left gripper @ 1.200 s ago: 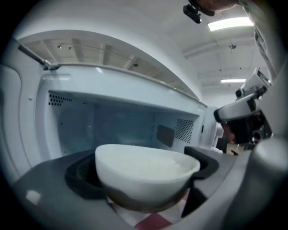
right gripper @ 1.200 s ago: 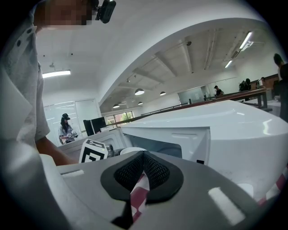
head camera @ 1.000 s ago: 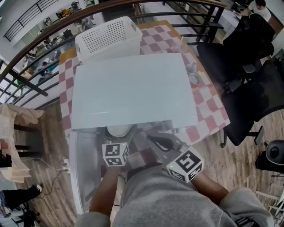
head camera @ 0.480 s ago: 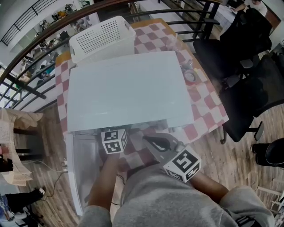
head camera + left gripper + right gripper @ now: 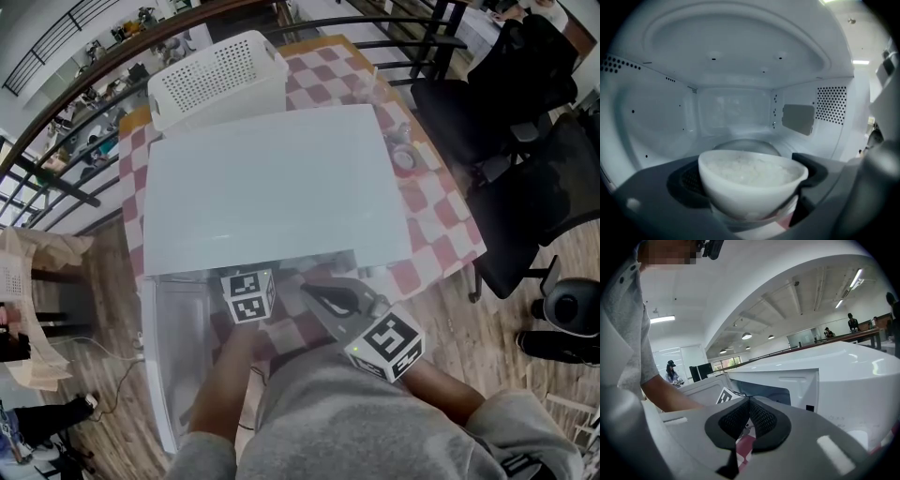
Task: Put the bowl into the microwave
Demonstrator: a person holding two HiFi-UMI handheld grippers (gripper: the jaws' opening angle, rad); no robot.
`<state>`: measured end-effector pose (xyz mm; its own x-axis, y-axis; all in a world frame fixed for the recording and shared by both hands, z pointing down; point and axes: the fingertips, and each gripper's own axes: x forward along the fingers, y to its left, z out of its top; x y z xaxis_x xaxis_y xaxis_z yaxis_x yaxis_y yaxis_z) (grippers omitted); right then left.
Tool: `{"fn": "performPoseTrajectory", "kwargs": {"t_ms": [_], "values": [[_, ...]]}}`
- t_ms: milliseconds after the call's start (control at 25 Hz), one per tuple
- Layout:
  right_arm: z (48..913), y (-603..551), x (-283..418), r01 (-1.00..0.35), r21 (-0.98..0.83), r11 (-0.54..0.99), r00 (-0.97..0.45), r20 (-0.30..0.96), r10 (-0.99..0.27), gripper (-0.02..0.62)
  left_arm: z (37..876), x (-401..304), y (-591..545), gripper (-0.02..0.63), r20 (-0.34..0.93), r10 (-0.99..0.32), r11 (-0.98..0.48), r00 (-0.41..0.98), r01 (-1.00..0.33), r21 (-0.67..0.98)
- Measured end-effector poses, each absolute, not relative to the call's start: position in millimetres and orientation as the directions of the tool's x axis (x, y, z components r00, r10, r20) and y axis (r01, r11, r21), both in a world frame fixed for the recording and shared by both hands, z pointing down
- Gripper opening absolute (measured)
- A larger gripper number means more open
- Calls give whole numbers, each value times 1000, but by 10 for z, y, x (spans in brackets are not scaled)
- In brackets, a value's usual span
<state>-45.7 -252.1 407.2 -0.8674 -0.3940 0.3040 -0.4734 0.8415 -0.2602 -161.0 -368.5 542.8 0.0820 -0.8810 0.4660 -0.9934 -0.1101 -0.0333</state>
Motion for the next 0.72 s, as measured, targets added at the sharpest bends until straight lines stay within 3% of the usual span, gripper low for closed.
{"fn": "performPoseTrajectory", "kwargs": {"t_ms": [480,720], "values": [[4059,-2513,-455,-463,-262,847,-874,295,-386,-3,5492,-1621,-3565,537,508,-858,-148,74,-983,-106],[4084,-2469,-462,-459,-270,846,-876,296,-380,-3,5565,-1704,-3484,537,539,-839,-103,70,-994,-31]]}}
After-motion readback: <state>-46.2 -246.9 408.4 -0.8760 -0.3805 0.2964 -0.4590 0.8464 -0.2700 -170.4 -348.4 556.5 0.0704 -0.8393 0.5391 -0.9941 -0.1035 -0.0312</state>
